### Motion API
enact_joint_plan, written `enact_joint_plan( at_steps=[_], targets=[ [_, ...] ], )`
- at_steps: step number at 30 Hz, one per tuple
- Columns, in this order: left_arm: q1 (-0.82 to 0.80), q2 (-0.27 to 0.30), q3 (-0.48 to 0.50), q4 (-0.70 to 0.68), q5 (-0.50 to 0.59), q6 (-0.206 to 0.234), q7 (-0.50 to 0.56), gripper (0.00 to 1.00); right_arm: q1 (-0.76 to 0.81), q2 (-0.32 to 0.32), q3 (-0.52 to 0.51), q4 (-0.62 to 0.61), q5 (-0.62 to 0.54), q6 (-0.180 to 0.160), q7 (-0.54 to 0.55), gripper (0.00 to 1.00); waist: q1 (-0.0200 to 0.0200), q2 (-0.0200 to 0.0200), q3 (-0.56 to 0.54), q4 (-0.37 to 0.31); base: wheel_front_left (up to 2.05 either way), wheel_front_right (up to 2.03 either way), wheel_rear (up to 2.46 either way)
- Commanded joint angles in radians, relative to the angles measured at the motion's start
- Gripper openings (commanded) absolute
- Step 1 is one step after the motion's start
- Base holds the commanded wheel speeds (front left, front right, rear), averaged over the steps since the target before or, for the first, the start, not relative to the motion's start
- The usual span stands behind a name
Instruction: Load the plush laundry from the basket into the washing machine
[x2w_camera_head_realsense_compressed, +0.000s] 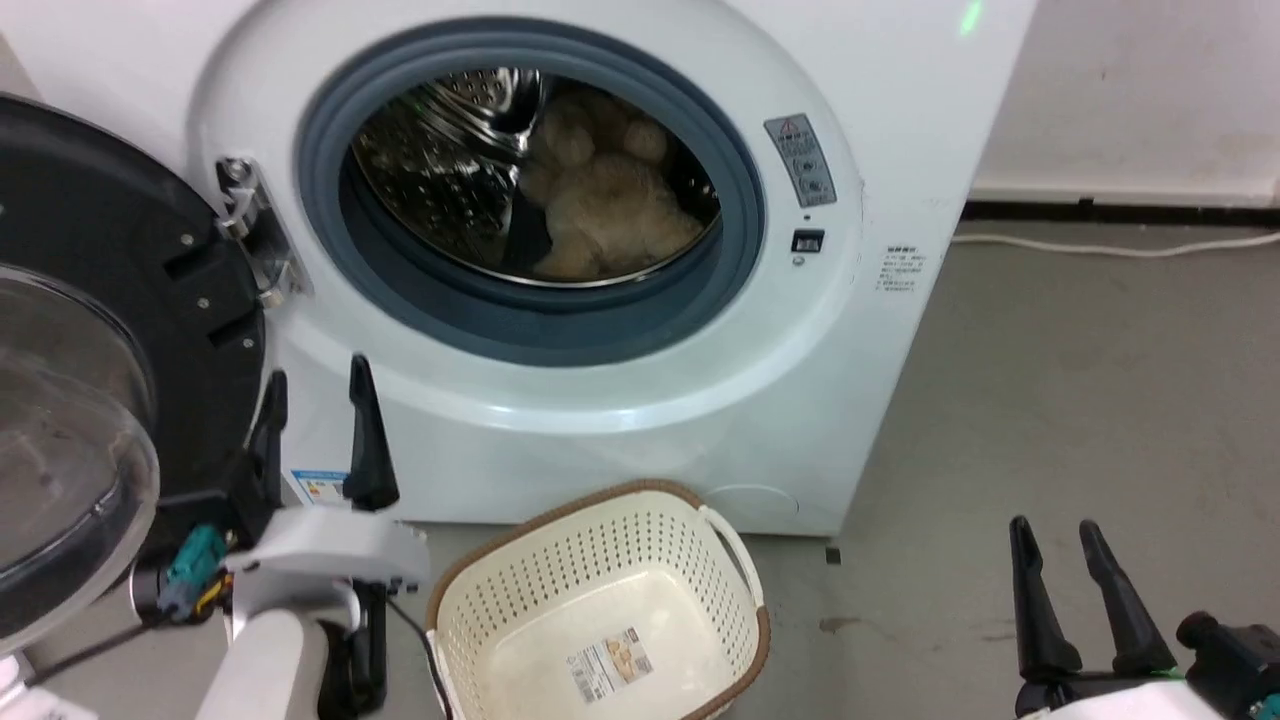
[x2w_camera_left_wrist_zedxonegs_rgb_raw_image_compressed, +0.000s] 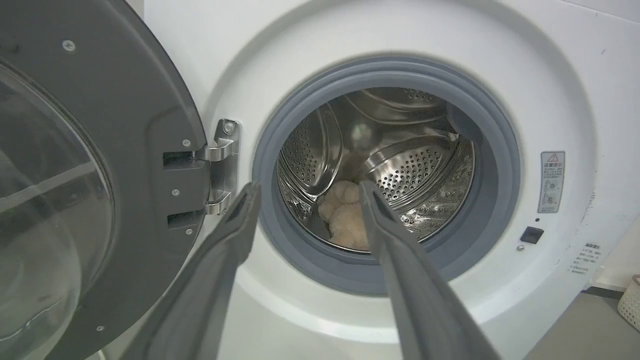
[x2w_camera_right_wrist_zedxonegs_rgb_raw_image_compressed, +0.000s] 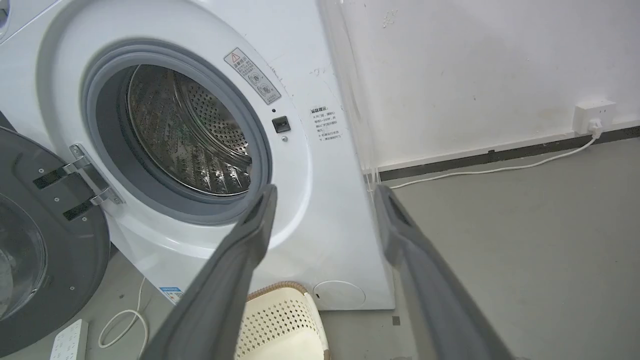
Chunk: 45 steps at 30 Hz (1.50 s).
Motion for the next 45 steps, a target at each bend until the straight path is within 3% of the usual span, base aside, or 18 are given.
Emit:
enact_joint_plan(
  at_steps=[1,15,38,45],
  targets=[
    [0.024,0.002,-0.001,-0.009,-0.005,0.000,0.000,1.00,0.016,-0.002,0.001,-0.001,-0.008,0.001,0.003,1.00,0.0001,0.0000,-0.017,0.003,0.00,0.00,0.00],
    [0.178,0.046,-0.035,-0.079,-0.030,-0.022,0.094,1.00,0.086,-0.002,-0.020,-0.028,-0.066,0.001,0.004,1.00,0.0001,0.0000,-0.076,0.026,0.00,0.00,0.00],
    [0.344,0.081,-0.073,-0.165,-0.013,0.029,0.164,1.00,0.136,-0.002,-0.040,-0.094,-0.149,0.001,0.075,1.00,0.0001,0.0000,-0.101,0.037,0.00,0.00,0.00],
    [0.359,0.100,-0.092,-0.190,-0.002,0.020,0.174,1.00,0.147,-0.002,-0.034,-0.102,-0.149,0.001,0.092,1.00,0.0001,0.0000,-0.101,0.036,0.00,0.00,0.00]
  ],
)
